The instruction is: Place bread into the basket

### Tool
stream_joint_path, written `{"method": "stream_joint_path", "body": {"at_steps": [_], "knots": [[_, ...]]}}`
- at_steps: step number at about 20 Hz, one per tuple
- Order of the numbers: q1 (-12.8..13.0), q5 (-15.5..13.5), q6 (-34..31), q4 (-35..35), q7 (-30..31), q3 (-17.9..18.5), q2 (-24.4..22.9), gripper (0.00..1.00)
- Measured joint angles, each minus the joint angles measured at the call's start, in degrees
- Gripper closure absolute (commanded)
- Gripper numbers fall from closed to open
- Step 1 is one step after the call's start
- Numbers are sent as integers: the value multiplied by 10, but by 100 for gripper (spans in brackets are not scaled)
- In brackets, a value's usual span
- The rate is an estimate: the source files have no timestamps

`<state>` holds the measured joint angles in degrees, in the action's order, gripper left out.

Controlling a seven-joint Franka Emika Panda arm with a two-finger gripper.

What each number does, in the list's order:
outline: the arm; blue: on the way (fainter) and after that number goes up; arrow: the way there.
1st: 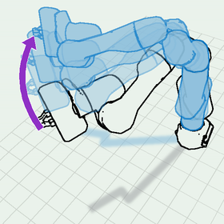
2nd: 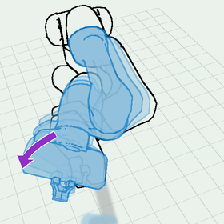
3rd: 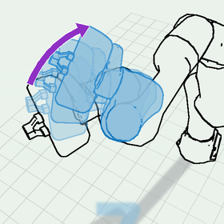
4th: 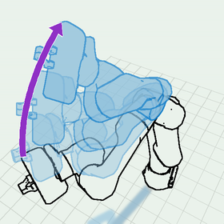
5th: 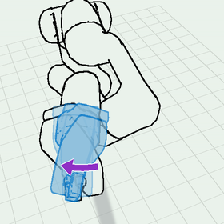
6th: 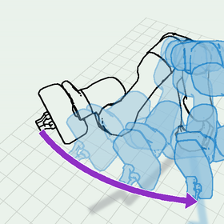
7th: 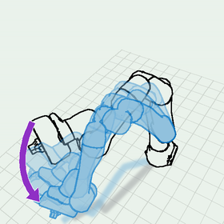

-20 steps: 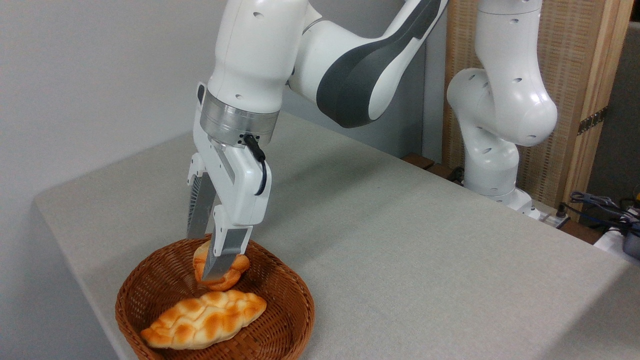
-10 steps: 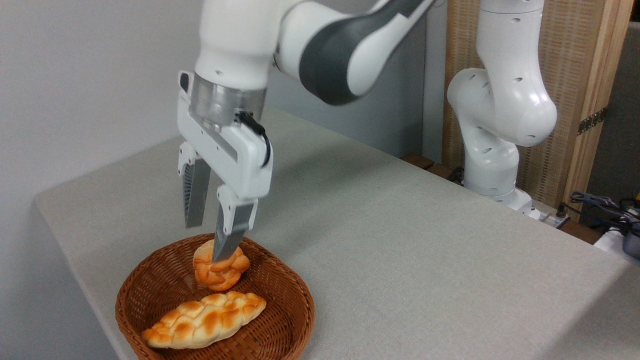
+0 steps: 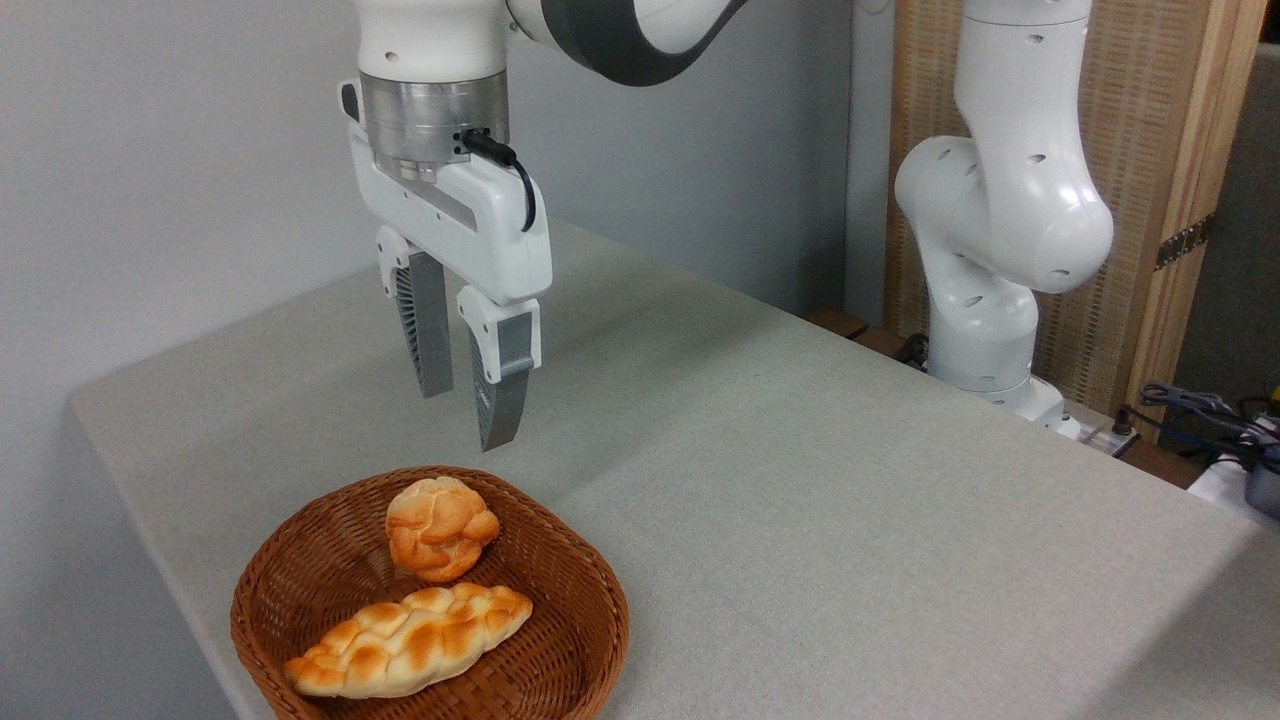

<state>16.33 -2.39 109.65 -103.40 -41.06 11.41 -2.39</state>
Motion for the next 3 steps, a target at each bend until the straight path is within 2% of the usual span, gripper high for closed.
{"method": "stream_joint_path", "body": {"at_steps": [3], "knots": [[0,4,-5,0,19,-1,1,0]]}}
